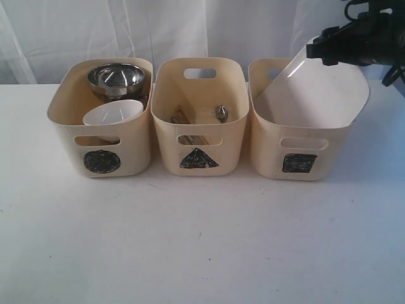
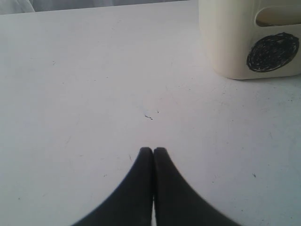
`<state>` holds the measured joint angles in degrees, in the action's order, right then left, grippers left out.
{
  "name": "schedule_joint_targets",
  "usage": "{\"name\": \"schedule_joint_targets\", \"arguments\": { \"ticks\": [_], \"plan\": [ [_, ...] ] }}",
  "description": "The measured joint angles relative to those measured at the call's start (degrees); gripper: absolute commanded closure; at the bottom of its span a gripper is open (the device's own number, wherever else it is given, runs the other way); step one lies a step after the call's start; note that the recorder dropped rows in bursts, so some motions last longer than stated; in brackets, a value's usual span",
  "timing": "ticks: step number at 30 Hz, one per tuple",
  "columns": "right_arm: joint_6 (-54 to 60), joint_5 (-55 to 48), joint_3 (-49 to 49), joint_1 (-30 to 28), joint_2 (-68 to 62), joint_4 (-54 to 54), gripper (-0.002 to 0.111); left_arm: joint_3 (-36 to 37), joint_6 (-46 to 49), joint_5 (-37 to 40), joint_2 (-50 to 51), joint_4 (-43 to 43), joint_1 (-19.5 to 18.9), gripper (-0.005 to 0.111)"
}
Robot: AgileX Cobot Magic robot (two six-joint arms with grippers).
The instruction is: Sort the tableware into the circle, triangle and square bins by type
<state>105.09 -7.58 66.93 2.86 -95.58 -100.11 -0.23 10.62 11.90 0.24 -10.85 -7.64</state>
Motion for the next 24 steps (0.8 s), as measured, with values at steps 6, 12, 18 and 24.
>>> {"name": "schedule_joint_targets", "arguments": {
  "ticks": [6,12,18,24],
  "plan": [
    [-4.5,0.3,1.8,0.0,2.9,0.0,0.047,0.0,0.0,0.0,0.0,0.0,0.0,0.107],
    [-4.5,9.4,2.6,0.0,9.7,0.1,0.050,0.0,0.0,0.0,0.0,0.0,0.0,0.107],
    [-4.6,13.6,1.0,0.0,20.1,0.1,0.063,0.0,0.0,0.0,0.0,0.0,0.0,0.107],
    [-4.9,13.2,-5.5,0.0,33.9,0.0,0.075,0.0,0.0,0.0,0.0,0.0,0.0,0.107]
  ]
}}
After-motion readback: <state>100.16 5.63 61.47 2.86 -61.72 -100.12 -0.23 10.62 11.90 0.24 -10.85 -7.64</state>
